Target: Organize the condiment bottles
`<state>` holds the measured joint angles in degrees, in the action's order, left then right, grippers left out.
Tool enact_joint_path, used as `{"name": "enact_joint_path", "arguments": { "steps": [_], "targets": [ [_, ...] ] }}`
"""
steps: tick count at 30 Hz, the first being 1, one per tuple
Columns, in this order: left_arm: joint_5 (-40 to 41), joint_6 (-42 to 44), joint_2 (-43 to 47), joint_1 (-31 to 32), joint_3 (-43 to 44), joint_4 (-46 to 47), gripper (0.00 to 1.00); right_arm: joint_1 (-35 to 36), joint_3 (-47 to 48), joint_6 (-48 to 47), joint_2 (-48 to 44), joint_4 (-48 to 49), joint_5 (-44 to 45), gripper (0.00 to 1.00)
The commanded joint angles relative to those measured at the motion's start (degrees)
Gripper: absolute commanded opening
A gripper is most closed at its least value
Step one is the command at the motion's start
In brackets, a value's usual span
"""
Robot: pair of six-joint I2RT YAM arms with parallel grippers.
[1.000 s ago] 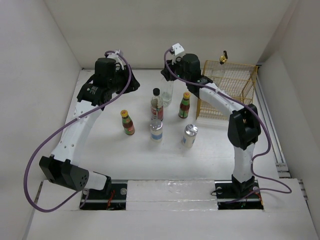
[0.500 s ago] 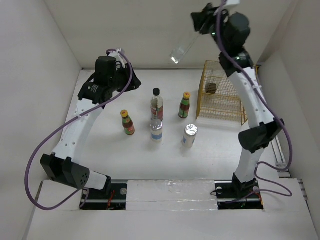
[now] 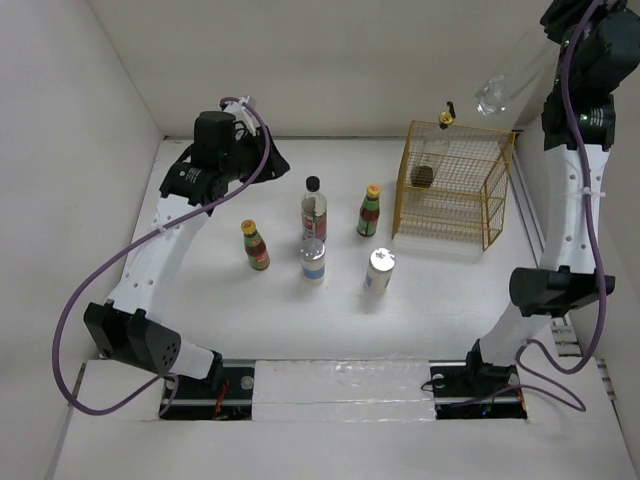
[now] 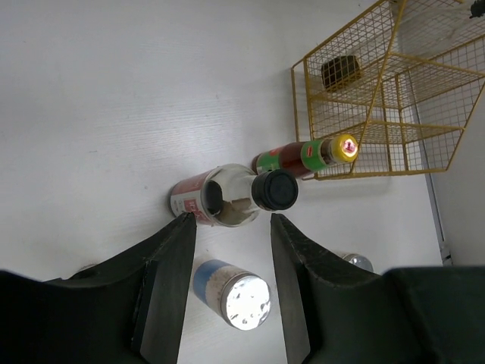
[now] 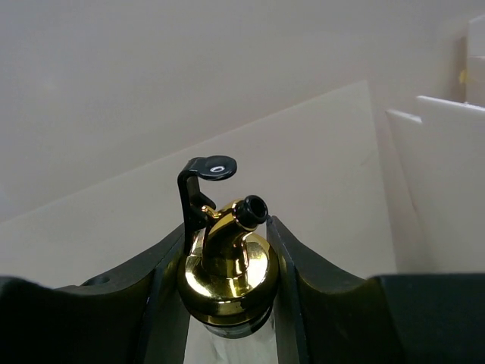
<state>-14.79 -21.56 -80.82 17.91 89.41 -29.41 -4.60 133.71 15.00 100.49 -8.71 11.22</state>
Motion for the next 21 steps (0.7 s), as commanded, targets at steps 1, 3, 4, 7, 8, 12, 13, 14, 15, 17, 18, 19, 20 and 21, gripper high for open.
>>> {"name": "enact_joint_path", "arguments": {
  "steps": [1,3,4,7,8,12,13,14,15,17,18,19,20,21],
  "targets": [
    [-1.73,-0.24,-0.22,0.02,0.51,1.81,0.39,-1.98,-2.90,2.92,-4.50,4.15,-0.05,0.05],
    [-1.74,-0.24,-0.75,0.02,0.51,1.81,0.39,-3.65,-6.25,2.92,-5.30,4.14,-0.06,0.05],
    [-2.26,-0.24,-0.75,0.02,0.51,1.81,0.39,-4.18,-9.66,2.32,-6.08,4.14,-0.06,0.04],
    [-2.79,-0.24,-1.27,0.02,0.51,2.34,0.39,-4.80,-13.12,2.31,-6.09,4.75,-0.06,0.04],
    [-3.49,-0.24,-1.27,0.02,-0.02,2.95,0.39,-4.80,-14.17,1.70,-6.09,4.75,-0.06,0.04],
    [-6.04,0.29,-1.80,0.63,0.68,3.48,0.39,-4.80,-14.18,1.69,-3.90,4.75,-0.06,0.04],
    [-6.04,0.29,-1.80,0.63,1.38,3.48,0.41,-4.80,-14.18,1.69,-3.90,4.75,-0.06,0.04],
    [-6.04,0.29,-1.80,1.24,1.39,3.48,0.41,-4.80,-14.18,1.69,-3.29,4.75,0.46,0.04],
    [-6.04,0.81,-2.32,1.25,1.91,3.48,0.41,-4.80,-14.18,1.69,-3.28,4.75,0.47,0.04],
    [-6.57,0.82,-2.33,1.25,1.39,3.48,0.41,-4.80,-14.18,1.69,-2.76,5.28,1.26,0.04],
    [-6.57,0.82,-2.33,1.25,1.39,3.48,0.41,-4.80,-14.18,1.69,-2.75,5.28,1.26,0.04],
    [-6.57,0.82,-2.33,1.25,1.39,3.48,0.41,-4.80,-14.18,1.69,-2.14,5.28,1.26,0.04],
    [-6.57,0.82,-2.33,1.25,0.86,3.48,0.41,-4.80,-13.66,1.69,-2.14,5.28,1.87,0.04],
    [-6.57,0.82,-2.33,1.25,0.86,3.48,0.41,-4.80,-13.65,1.09,-1.44,5.28,2.39,0.04]
  ]
}}
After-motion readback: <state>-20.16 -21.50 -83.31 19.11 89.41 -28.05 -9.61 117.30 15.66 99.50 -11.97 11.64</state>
